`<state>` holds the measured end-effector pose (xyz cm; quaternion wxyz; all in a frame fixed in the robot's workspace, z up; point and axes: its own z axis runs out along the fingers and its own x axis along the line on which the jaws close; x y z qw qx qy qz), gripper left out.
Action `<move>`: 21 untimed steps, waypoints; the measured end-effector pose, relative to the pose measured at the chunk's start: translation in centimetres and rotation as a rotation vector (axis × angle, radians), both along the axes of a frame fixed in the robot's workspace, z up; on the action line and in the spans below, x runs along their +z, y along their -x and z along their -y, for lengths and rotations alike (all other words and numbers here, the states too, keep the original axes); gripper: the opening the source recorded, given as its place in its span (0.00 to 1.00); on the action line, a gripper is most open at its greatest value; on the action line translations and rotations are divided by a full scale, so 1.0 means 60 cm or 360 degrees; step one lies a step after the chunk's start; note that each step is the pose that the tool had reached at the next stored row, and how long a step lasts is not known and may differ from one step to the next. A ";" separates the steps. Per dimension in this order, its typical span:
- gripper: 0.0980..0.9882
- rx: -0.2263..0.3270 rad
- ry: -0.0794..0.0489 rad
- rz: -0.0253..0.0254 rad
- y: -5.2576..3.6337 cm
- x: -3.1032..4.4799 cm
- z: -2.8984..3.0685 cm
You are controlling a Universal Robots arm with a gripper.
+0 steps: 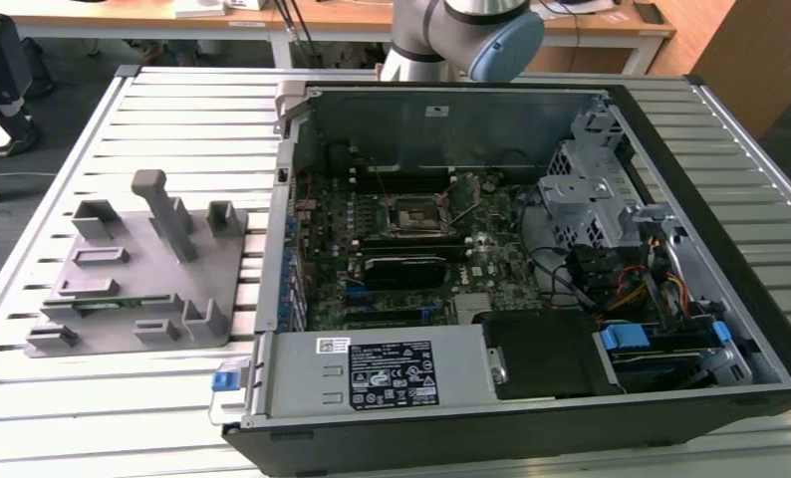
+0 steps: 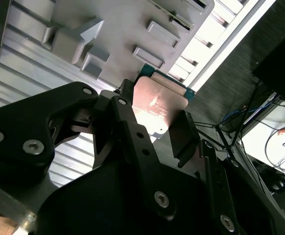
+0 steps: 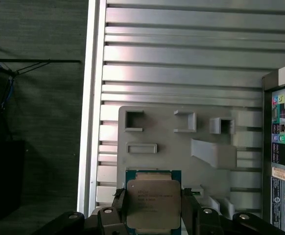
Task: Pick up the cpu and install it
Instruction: 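Pick up the cpu and move it towards the insertion slot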
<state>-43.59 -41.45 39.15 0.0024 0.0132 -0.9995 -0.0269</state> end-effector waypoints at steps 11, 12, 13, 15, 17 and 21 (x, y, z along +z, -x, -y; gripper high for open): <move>0.49 0.0000 -0.0001 -0.00001 0.000 0.005 0.0000; 0.49 0.0000 -0.0001 -0.00001 0.000 0.006 0.0000; 0.49 0.0000 -0.0001 -0.00001 0.000 0.006 0.0000; 0.49 0.0000 -0.0001 -0.00001 0.000 0.007 0.0000; 0.49 0.0000 -0.0001 -0.00002 0.000 0.008 0.0000; 0.49 0.0000 -0.0001 0.00000 0.000 0.009 0.0000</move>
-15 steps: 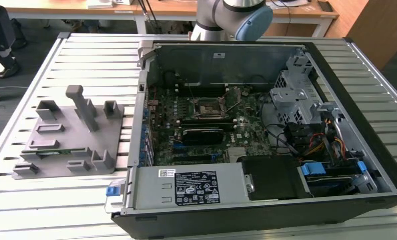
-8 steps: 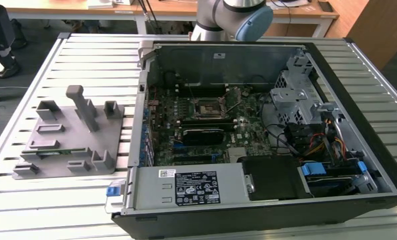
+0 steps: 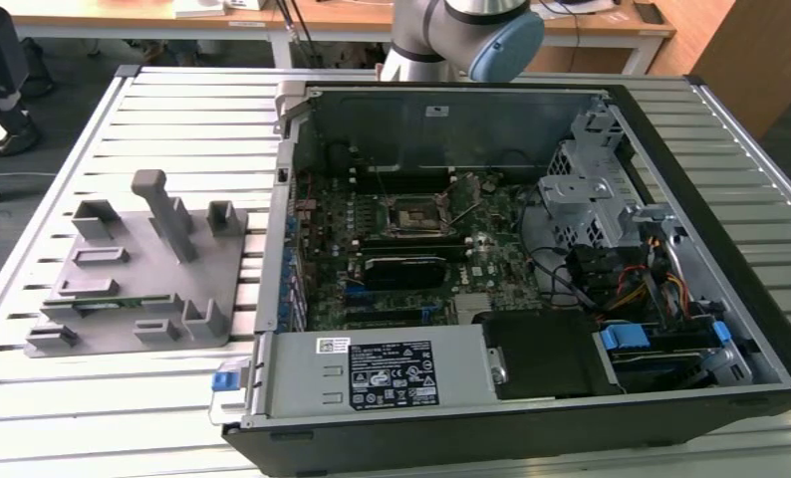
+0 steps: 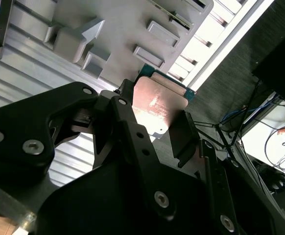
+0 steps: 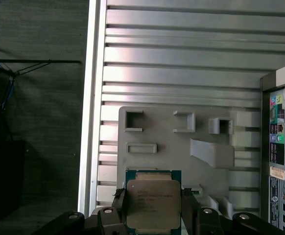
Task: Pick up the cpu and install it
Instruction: 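Pick up the cpu and move it towards the insertion slot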
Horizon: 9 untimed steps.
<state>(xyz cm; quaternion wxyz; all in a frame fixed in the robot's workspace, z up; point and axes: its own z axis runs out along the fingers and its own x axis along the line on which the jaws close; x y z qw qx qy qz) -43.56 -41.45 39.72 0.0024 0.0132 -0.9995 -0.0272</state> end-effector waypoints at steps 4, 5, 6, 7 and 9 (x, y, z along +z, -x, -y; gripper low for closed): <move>0.49 0.0000 0.0000 -0.00003 0.000 0.003 0.0000; 0.49 0.0000 0.0000 -0.00002 0.000 0.004 -0.0001; 0.49 0.0000 0.0000 -0.00001 0.000 0.005 -0.0001; 0.49 0.0000 0.0000 -0.00001 0.000 0.006 -0.0001; 0.49 0.0000 0.0000 -0.00001 0.000 0.008 -0.0001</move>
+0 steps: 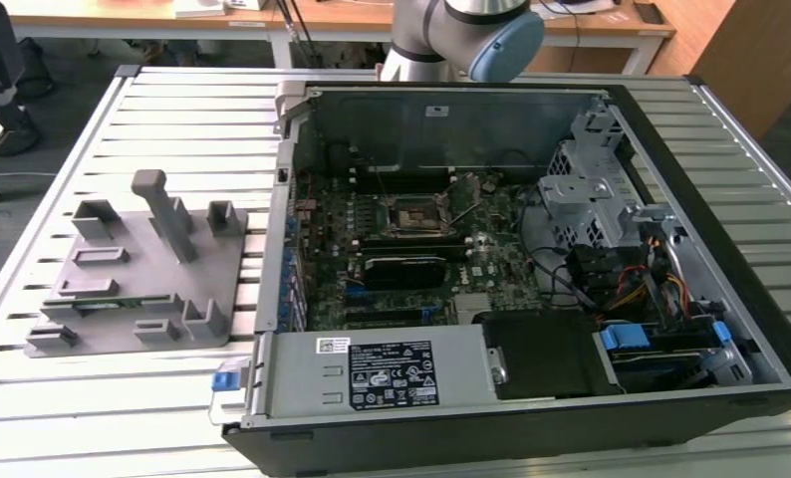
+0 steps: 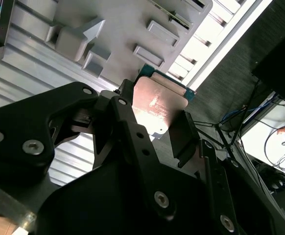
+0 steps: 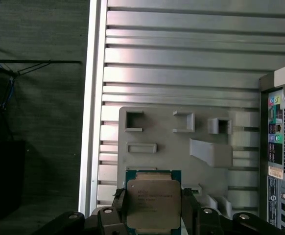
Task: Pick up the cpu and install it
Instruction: 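Pick up the cpu and move it towards the insertion slot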
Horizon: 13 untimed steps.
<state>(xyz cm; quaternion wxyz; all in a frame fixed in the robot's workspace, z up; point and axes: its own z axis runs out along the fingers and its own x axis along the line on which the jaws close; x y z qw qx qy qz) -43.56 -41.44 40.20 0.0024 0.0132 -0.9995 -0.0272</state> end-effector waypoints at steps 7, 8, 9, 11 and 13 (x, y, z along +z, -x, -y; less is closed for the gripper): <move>0.49 0.0000 0.0000 0.00000 0.000 0.004 -0.0004; 0.49 0.0000 0.0000 0.00000 0.000 0.005 -0.0004; 0.49 0.0000 0.0000 0.00001 0.000 0.005 -0.0004; 0.49 0.0000 0.0000 0.00000 0.000 0.006 -0.0006; 0.49 0.0000 0.0000 0.00000 0.000 0.007 -0.0006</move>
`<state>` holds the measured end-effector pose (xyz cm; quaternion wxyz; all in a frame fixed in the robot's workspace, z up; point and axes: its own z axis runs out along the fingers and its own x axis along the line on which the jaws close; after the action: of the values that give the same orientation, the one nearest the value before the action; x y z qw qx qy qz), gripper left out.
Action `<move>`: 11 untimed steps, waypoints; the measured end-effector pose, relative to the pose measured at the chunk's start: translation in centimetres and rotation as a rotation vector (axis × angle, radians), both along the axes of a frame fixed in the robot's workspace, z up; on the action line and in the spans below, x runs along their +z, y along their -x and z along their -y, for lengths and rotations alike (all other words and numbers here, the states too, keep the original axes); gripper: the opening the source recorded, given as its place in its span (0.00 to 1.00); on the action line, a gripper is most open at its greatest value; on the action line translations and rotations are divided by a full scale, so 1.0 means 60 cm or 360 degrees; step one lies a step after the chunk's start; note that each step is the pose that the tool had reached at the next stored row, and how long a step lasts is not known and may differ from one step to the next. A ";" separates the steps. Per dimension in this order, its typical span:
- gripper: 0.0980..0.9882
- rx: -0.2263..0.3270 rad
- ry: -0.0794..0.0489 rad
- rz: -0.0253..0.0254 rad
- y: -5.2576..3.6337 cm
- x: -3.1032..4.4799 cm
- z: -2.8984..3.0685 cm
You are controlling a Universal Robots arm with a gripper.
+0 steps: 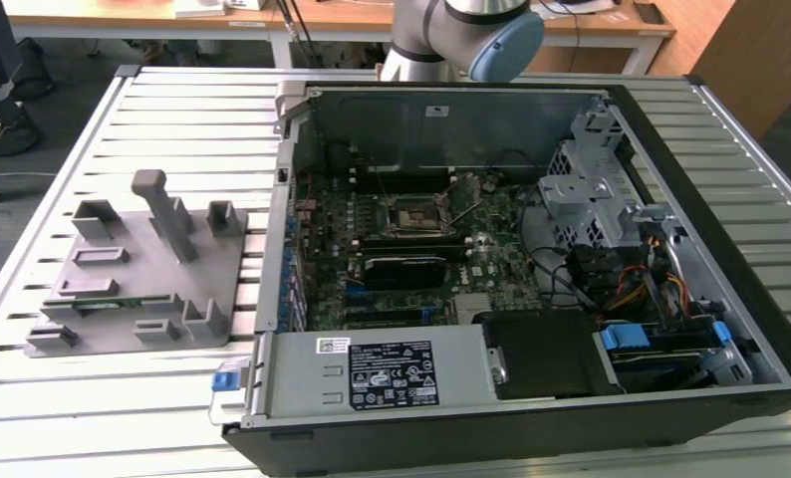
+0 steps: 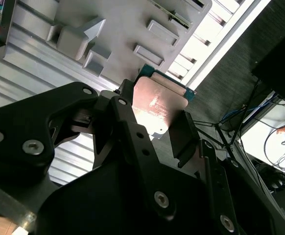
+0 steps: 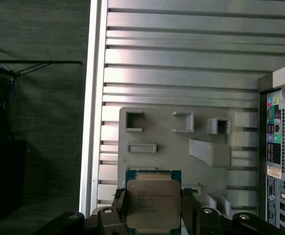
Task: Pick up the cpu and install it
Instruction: 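Pick up the cpu and move it towards the insertion slot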
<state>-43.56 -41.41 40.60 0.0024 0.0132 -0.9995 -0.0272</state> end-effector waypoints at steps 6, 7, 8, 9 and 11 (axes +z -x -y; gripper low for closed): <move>0.49 0.0000 0.0000 0.00000 0.000 0.003 -0.0001; 0.49 0.0000 0.0000 0.00000 0.000 0.004 -0.0001; 0.49 0.0000 0.0000 -0.00001 0.000 0.004 -0.0001; 0.49 0.0000 0.0000 0.00000 0.000 0.005 -0.0002; 0.49 0.0000 0.0000 -0.00001 0.000 0.006 -0.0002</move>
<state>-43.56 -41.39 40.99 0.0024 0.0132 -0.9995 -0.0272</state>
